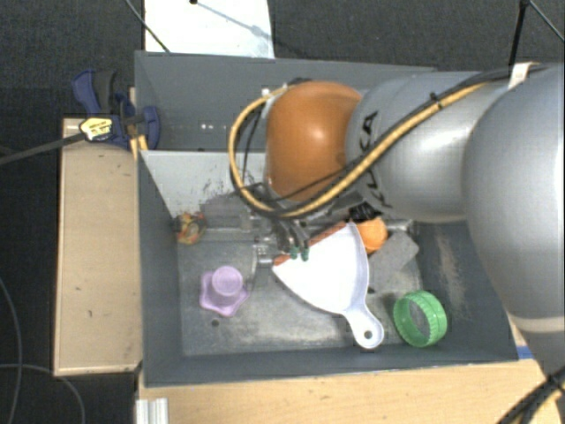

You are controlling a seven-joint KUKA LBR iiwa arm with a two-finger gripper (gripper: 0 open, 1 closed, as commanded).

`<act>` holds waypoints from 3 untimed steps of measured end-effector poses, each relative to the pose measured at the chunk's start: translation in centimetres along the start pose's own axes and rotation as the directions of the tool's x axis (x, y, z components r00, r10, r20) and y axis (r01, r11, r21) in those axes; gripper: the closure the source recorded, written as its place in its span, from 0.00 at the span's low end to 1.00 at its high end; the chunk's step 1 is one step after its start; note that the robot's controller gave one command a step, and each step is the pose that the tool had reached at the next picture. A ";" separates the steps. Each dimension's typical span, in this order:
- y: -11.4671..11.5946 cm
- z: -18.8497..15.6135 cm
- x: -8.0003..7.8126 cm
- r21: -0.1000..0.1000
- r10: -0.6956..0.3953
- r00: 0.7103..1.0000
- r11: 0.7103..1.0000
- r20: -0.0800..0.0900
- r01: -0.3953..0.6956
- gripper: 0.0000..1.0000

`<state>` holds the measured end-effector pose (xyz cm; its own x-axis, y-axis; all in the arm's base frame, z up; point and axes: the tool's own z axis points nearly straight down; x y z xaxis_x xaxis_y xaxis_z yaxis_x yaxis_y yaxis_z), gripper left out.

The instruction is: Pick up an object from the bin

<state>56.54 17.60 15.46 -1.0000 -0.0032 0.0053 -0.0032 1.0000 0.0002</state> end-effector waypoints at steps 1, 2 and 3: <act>-0.1 -0.5 -0.2 -0.001 0.004 1.000 1.000 0.008 -0.004 0.00; -3.3 3.5 0.6 -0.004 -0.015 1.000 1.000 0.016 0.015 0.00; -7.6 6.0 2.1 0.001 -0.035 0.999 0.999 -0.001 0.035 0.00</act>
Offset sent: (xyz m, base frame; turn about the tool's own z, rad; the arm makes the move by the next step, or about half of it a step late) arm -0.0180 -0.0758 -0.0846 -0.0242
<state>54.44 10.00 9.43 -0.9993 -0.0382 0.0064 -0.0382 0.9993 -0.0007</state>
